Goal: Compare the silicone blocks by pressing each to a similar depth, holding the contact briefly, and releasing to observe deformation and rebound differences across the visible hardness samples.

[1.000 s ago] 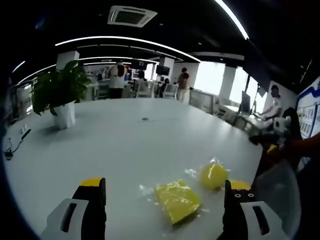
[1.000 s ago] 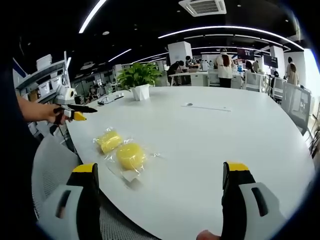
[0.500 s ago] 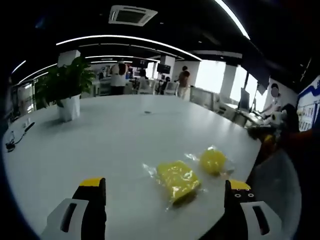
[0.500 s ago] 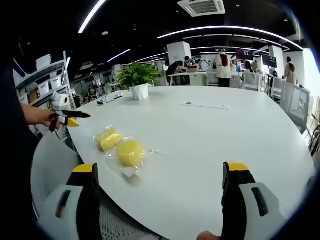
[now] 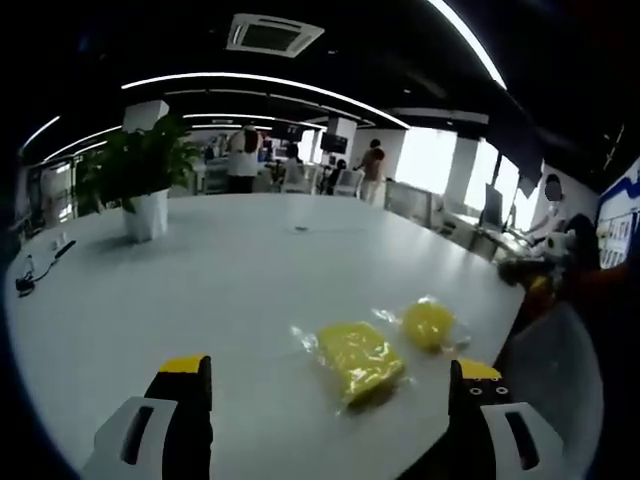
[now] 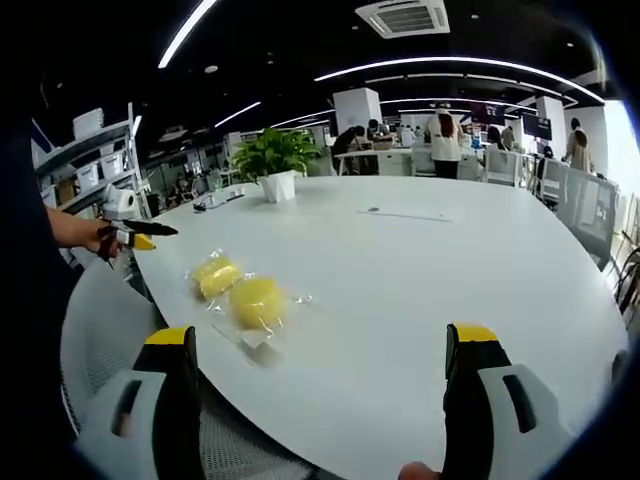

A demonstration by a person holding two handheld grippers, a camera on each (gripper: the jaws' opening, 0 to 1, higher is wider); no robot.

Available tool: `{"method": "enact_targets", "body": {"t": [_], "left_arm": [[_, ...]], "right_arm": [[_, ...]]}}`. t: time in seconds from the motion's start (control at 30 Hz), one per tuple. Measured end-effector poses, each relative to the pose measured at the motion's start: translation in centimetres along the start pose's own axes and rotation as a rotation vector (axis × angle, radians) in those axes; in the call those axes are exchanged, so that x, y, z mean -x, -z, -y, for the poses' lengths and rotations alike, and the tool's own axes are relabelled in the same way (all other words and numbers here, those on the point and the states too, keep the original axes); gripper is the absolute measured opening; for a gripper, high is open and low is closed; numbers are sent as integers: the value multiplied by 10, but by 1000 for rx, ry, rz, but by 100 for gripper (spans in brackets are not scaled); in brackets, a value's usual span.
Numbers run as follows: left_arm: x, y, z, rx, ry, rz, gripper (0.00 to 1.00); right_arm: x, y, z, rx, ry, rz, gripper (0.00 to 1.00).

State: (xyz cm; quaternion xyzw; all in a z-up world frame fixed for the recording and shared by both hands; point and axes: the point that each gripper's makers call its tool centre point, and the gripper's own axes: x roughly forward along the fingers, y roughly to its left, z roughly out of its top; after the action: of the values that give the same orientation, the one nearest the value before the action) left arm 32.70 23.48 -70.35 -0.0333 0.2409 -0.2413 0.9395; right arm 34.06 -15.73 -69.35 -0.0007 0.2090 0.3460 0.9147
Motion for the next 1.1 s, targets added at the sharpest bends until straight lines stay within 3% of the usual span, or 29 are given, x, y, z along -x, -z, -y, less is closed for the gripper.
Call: {"method": "enact_targets", "body": {"t": [0.13, 0.23, 0.67, 1.1], "left_arm": [[-1, 7, 0, -10, -2, -19, 100], [0, 7, -6, 23, -4, 5, 100], [1, -10, 3, 50, 1, 71, 100], [-2, -19, 10, 51, 18, 86, 100]], "right_arm": [[-1, -3, 3, -8, -3, 10, 97], [-3, -5, 4, -21, -6, 20, 97], [-14, -7, 0, -11, -31, -17, 97], [-12, -5, 3, -52, -24, -23, 97]]}}
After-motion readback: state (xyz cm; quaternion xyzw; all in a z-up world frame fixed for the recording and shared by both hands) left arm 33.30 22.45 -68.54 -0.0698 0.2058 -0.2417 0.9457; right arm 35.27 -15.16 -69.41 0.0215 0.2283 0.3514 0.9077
